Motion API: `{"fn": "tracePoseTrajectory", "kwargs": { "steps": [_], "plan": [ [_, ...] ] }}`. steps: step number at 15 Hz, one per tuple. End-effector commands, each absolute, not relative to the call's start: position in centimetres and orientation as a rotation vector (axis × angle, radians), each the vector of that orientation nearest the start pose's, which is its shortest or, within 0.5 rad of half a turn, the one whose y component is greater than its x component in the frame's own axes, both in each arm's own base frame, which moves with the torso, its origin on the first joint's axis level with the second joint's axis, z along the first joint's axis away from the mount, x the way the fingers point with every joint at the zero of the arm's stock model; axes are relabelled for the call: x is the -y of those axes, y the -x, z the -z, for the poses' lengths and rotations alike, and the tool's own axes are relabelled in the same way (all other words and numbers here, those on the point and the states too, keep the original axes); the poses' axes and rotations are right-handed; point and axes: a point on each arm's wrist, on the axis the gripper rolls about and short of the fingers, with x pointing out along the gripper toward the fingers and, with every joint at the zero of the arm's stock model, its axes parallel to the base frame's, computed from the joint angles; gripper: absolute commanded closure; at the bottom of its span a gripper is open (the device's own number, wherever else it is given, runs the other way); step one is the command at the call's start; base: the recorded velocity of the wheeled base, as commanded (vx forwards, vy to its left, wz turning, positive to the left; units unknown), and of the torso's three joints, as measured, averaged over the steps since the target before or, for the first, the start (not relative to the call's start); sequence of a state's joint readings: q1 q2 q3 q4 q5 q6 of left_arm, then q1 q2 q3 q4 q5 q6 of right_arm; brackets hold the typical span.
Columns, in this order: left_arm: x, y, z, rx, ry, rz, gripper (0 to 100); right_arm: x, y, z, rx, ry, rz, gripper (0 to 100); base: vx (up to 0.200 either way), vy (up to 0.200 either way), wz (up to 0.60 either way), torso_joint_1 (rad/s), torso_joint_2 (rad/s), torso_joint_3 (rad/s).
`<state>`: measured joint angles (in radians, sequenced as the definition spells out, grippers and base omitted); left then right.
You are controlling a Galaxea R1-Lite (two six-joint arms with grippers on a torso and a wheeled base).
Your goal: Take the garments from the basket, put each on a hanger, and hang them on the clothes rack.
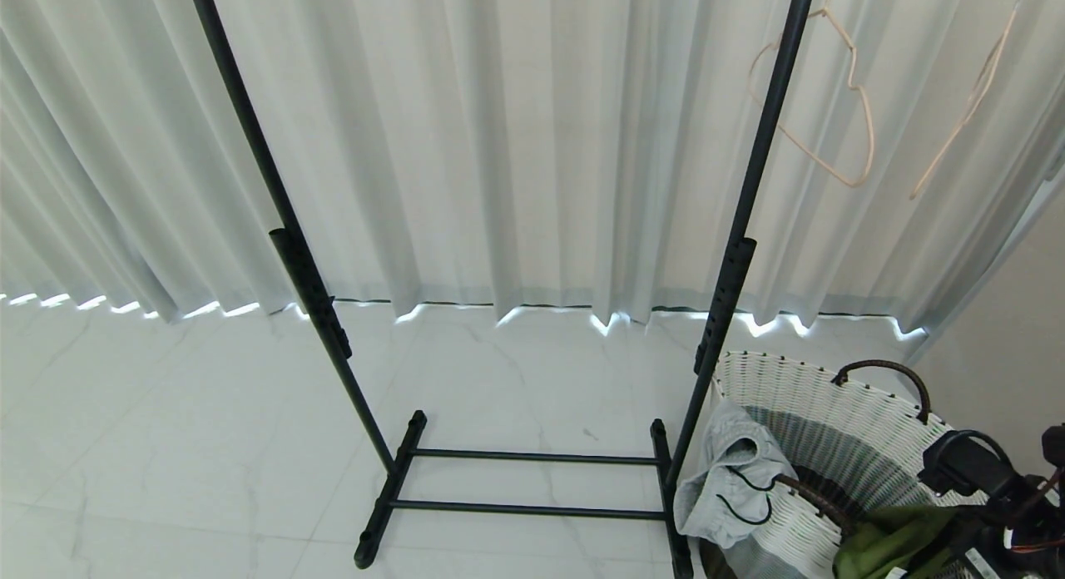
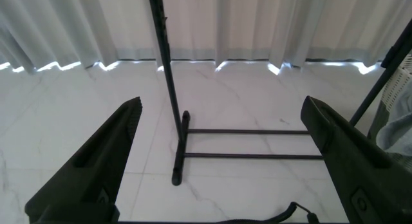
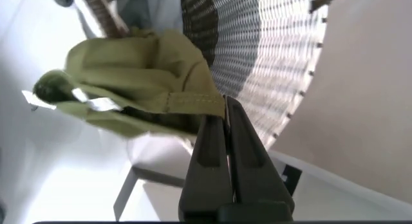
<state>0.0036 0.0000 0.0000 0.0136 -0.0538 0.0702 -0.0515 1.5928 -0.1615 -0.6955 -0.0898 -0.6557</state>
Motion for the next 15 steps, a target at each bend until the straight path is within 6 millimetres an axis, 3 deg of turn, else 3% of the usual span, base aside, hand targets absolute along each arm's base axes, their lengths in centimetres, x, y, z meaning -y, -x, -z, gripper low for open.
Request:
{"fn": "tracePoseTrajectory", "kwargs": {
  "steps": [1,3,5,8,12,15],
  "plan": [
    [0.1,2.3,-7.4,-0.012,-0.070,0.050,0,0.8,-14.7,-16.0,-0.547,0.652,-0.052,100,0.000,0.000,0.00,0.000,0.00,0.000],
    [0.1,2.3,-7.4,-0.012,-0.070,0.050,0,0.6,-11.1,-21.4,-0.516,0.645,-0.043,100,0.000,0.000,0.00,0.000,0.00,0.000],
    [0.1,2.3,-7.4,-0.012,-0.072,0.050,0,0.5,-7.5,-25.4,-0.461,0.624,-0.018,100,0.000,0.000,0.00,0.000,0.00,0.000],
    [0.1,2.3,-7.4,-0.012,-0.070,0.050,0,0.4,-4.8,-29.0,-0.361,0.626,0.015,100,0.000,0.000,0.00,0.000,0.00,0.000],
    [0.1,2.3,-7.4,-0.013,-0.084,0.051,0,0.3,-3.8,-30.7,-0.282,0.626,0.041,100,0.000,0.000,0.00,0.000,0.00,0.000],
    [0.1,2.3,-7.4,-0.013,-0.092,0.051,0,0.3,-3.3,-30.7,-0.267,0.626,0.046,100,-0.200,0.000,0.00,0.006,0.00,0.002]
  ]
}}
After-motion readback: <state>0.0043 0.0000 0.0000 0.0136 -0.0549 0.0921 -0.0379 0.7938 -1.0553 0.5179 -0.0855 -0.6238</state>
